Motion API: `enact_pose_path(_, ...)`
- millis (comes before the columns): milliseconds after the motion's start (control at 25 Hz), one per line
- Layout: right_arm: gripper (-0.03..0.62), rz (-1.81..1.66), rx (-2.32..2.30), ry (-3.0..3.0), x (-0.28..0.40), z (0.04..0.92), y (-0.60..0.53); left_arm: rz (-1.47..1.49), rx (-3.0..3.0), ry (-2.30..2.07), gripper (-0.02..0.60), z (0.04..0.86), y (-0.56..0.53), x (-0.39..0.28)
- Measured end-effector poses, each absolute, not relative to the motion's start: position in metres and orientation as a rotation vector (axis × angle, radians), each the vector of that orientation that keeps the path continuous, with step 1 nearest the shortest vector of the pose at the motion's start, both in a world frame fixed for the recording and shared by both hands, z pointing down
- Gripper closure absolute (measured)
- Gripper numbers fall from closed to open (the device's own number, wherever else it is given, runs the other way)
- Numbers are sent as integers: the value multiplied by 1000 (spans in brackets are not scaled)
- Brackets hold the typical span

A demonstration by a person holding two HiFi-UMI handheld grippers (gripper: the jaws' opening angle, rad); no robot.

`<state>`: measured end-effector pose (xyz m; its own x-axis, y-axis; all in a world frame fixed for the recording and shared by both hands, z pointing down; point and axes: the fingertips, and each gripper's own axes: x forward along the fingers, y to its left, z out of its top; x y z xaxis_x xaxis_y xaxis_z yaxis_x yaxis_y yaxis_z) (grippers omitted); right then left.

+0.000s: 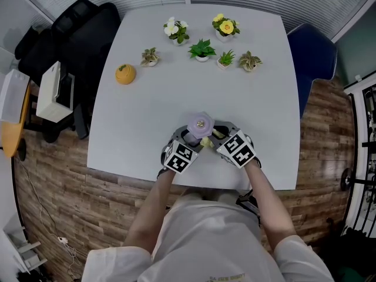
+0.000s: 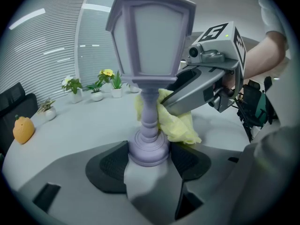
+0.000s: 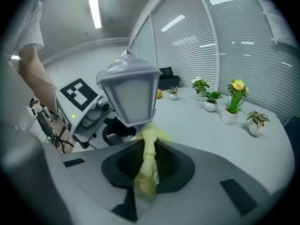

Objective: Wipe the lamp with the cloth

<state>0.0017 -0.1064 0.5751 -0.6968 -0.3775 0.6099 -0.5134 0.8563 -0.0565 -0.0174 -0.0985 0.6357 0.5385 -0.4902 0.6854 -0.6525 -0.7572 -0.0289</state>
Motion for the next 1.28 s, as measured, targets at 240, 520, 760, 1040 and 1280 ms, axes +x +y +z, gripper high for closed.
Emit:
enact_pose_path(240,530,298,607,-2492,2,562,-99,1025,2547,-963,293,636,-98,-18)
enact_pose_path(520,530,329,538,-2401,3,587,-96,1028,2545,-962,293,637,-99,-17)
enact_pose_path(760,530,306,551,-2306,14,612,-96,1030,2547,-961,293,635,-98,-17)
enact_pose_path(1040,530,272,576,-2267,14,612,-121,1027,2550,-964,293,635,-98,-17)
enact_pose_path(1280,533,306,589,-2262,11,620,-142,1027,2553,-964,293,635,-99,-17)
